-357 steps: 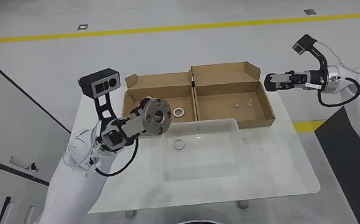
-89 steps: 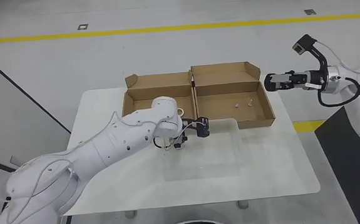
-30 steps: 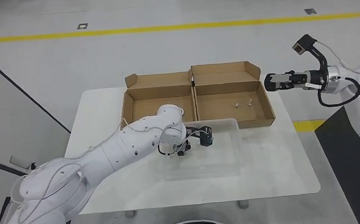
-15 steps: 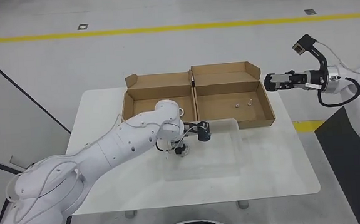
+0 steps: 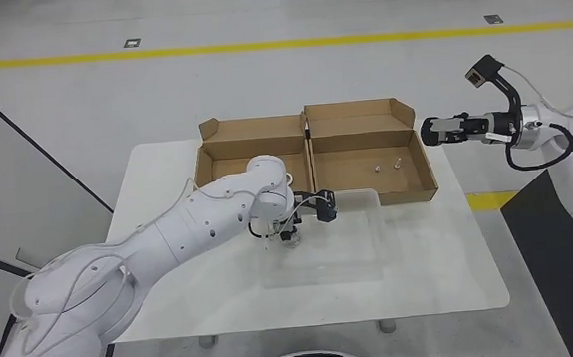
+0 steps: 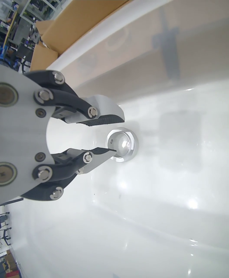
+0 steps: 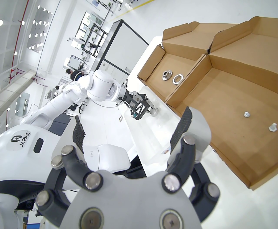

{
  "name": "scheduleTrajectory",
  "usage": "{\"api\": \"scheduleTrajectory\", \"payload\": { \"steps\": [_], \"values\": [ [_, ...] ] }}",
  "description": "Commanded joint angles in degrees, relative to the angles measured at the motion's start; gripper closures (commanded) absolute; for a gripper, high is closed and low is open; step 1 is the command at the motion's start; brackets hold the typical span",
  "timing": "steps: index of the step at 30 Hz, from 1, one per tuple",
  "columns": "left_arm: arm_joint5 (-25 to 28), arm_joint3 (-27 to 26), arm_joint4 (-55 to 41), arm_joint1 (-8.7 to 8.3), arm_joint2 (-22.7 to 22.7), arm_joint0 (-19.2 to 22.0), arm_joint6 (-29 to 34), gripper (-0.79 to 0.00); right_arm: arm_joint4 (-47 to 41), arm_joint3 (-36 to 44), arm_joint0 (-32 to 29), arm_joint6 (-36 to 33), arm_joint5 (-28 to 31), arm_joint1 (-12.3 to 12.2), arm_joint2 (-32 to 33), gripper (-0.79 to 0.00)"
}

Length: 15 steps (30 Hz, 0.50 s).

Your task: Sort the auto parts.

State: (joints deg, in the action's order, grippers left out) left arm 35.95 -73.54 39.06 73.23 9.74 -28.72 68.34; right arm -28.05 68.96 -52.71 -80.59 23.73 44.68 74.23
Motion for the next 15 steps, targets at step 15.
{"api": "scheduleTrajectory", "payload": {
  "steps": [15],
  "values": [
    [1.3, 4.2, 3.6, 2.34, 0.0, -0.9, -1.3, -0.206, 0.0, 0.0, 0.0, 0.0, 0.0, 0.0, 0.0, -0.785]
  ]
}}
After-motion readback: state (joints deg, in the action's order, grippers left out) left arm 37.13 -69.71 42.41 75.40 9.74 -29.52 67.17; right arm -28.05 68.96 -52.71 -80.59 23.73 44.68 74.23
